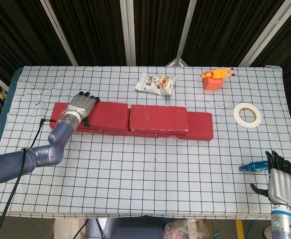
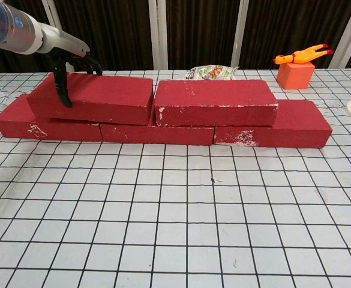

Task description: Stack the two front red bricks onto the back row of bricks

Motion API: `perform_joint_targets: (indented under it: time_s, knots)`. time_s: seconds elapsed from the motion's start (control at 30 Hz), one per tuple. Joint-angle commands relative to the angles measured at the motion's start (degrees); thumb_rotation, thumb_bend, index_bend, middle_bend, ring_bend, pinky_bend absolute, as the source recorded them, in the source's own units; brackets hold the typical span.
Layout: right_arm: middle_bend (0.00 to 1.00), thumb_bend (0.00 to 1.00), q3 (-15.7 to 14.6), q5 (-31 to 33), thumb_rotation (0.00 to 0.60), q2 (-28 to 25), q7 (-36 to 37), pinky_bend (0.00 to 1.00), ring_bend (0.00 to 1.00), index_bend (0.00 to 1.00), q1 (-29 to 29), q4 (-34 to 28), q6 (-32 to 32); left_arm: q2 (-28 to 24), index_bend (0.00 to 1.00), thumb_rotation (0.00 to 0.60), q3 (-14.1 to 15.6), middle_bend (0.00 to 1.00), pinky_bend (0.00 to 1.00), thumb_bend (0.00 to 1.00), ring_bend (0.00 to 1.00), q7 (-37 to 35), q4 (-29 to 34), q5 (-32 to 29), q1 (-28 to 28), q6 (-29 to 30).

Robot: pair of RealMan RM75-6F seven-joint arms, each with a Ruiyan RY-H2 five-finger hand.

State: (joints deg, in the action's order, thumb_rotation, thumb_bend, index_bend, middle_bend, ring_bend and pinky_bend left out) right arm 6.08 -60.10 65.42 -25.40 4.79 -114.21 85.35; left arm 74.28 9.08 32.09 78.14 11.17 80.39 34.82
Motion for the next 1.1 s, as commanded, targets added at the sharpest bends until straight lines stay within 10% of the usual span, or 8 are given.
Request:
perform_joint_targets:
  time_s: [0.03,1.1]
  knots:
    - [0.00,0.18,0.01,0.01,0.600,-0.06,0.09,0.00,0.00,0.05,-0.01,-0.01,0.01,0.04,0.21,0.600,-0.13,0.15,0.08,0.01,0.06,0.08,0.20,-0.26,0.15,0.07]
    - [0.00,0.18,-0.02,0.60,0.600,-0.30,0.20,0.00,0.00,0.05,0.21,0.06,-0.22,1.78,0.21,0.600,-1.03,0.14,0.08,0.00,0.06,2.28,-0.53,-4.25,0.64,1.68]
